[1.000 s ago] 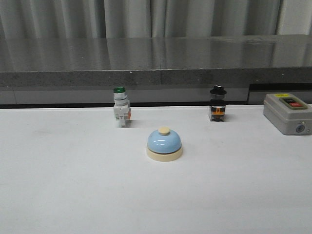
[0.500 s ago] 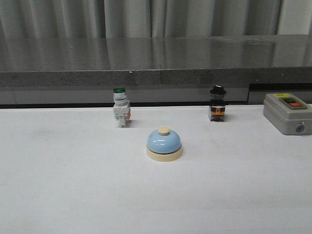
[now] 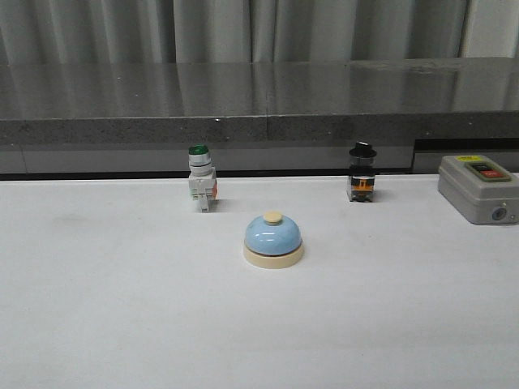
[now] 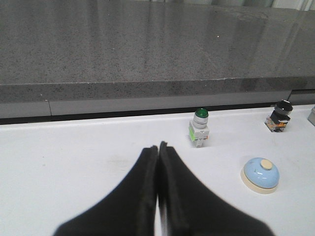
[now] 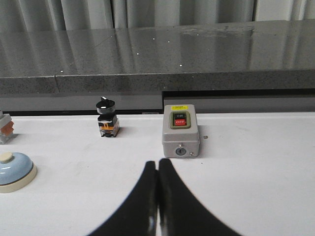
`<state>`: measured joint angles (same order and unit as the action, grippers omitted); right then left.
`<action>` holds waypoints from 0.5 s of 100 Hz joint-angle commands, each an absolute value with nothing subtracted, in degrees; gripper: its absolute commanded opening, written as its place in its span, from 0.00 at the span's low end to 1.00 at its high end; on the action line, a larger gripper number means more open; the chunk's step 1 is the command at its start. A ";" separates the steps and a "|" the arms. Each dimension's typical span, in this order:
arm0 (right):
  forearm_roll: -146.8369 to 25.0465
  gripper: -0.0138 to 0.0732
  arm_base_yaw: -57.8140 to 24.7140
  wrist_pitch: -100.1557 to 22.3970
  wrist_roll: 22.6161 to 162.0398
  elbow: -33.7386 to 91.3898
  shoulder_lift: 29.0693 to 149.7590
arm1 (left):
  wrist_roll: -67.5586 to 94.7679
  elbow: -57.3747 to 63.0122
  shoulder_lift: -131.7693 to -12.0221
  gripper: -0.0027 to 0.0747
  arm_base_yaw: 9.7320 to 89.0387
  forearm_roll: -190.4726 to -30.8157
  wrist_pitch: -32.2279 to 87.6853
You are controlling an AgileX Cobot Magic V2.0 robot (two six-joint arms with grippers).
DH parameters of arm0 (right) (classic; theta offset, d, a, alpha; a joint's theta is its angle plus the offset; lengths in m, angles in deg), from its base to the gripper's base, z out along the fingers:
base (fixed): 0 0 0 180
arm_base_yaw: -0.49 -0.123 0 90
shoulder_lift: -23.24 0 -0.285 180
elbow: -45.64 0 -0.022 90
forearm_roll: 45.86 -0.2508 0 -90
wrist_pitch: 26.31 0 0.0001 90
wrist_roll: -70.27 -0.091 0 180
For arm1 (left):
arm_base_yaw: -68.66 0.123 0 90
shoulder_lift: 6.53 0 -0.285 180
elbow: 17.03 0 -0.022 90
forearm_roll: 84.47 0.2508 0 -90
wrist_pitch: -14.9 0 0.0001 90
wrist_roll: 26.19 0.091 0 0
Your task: Place and press bell with both arms
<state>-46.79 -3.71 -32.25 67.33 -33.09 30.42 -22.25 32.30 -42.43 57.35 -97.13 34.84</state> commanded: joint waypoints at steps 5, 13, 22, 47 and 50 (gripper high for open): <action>-46.31 0.09 -3.21 -27.38 67.52 -32.24 29.53 | -22.29 30.75 -42.52 0.01 57.42 -97.82 30.73; -46.31 0.09 -3.21 -27.38 67.52 -32.24 29.53 | -22.29 30.75 -42.52 0.01 57.42 -97.82 30.73; -46.31 0.09 -3.21 -27.38 67.52 -32.24 29.53 | -22.29 30.75 -42.52 0.01 57.42 -94.59 28.35; -46.31 0.09 -3.21 -27.38 67.52 -32.24 29.53 | -22.29 34.82 -39.62 0.01 57.42 -88.89 18.98; -46.31 0.09 -3.21 -27.38 67.52 -32.24 29.53 | -22.29 36.07 -38.74 0.01 57.42 -88.67 17.77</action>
